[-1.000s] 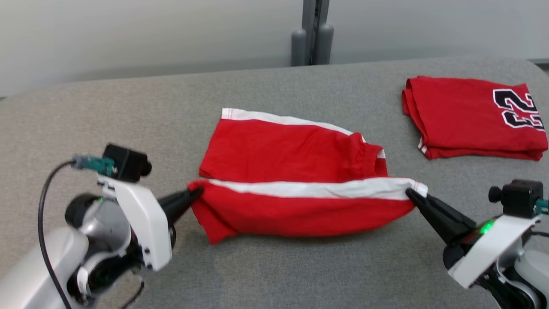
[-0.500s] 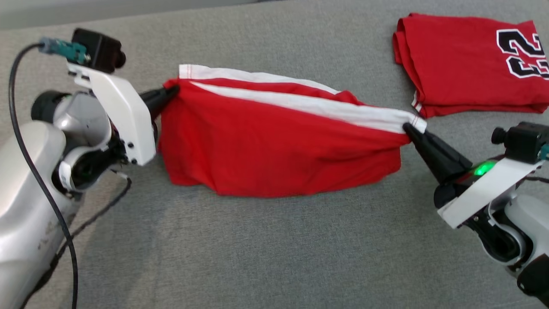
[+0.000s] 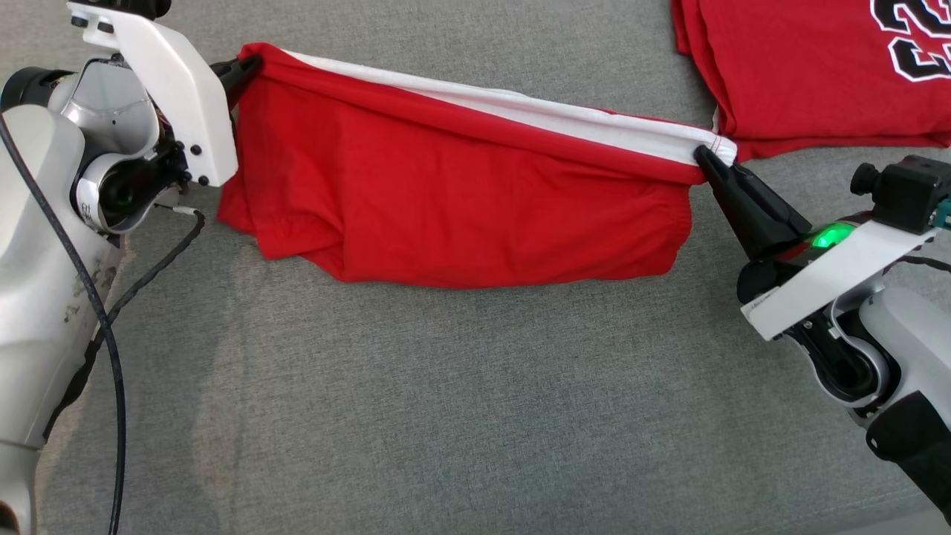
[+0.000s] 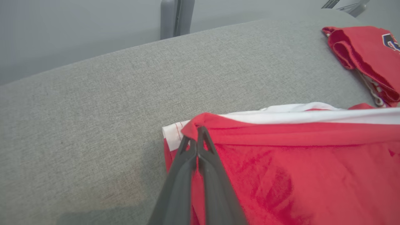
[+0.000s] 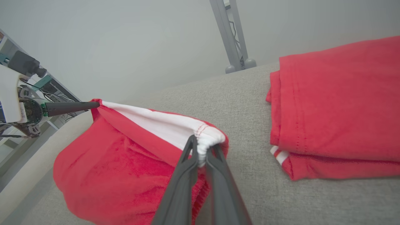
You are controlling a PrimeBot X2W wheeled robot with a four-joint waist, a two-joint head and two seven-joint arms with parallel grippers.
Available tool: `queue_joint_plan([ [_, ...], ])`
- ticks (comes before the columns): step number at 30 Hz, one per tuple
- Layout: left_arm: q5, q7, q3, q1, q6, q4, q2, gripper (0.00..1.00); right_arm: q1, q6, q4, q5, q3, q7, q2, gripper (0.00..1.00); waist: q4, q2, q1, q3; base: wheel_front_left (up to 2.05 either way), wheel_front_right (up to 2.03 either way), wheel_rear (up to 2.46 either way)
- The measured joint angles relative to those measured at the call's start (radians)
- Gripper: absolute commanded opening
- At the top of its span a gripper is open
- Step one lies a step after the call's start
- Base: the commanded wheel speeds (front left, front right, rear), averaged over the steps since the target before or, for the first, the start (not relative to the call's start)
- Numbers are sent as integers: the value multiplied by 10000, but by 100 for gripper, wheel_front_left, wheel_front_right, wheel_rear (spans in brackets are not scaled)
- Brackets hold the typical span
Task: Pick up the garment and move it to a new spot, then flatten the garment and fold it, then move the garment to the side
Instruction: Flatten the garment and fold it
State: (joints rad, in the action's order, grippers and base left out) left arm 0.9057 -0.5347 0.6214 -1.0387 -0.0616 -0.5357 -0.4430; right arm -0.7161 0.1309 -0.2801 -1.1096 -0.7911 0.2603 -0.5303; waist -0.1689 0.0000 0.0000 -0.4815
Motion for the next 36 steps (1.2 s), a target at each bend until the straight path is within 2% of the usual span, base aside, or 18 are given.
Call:
queue_joint_plan([
  [9, -257, 157, 194, -894, -123, -2132, 470, 0, -643, 2, -830, 163, -451, 0, 552, 1, -234, 0, 0, -271, 0, 0, 0],
  [15, -253, 263, 255, -1126, -232, -2886, 690, 0, -920, 0, -1053, 100, -663, 0, 711, 35, -276, 0, -1, -221, 0, 0, 0],
  [16, -242, 295, 255, -1156, -255, -2972, 732, 10, -947, -4, -1093, 94, -673, 0, 708, 42, -271, 0, 0, -206, 0, 0, 0],
  [17, -238, 334, 259, -1181, -270, -3083, 763, 24, -960, -2, -1116, 94, -696, 0, 704, 48, -264, 0, 0, -198, 0, 0, 0],
  [19, -207, 374, 295, -1190, -360, -3267, 809, 70, -987, -2, -1160, 96, -752, 0, 729, 91, -249, 0, 0, -174, 0, 0, 0],
  [20, -173, 378, 322, -1197, -430, -3348, 840, 80, -998, -2, -1170, 96, -765, 2, 738, 100, -239, 0, 0, -157, 0, 0, 0],
  [23, 2, 334, 385, -1224, -533, -3521, 961, 100, -1001, -2, -1225, 94, -815, 2, 759, 100, -206, 0, 0, -89, 0, 0, 0],
  [36, 389, 481, 779, -1189, -665, -3885, 1032, 100, -687, -2, -1496, -86, -963, 12, 729, 100, -141, 0, 0, 642, 0, 0, 0],
])
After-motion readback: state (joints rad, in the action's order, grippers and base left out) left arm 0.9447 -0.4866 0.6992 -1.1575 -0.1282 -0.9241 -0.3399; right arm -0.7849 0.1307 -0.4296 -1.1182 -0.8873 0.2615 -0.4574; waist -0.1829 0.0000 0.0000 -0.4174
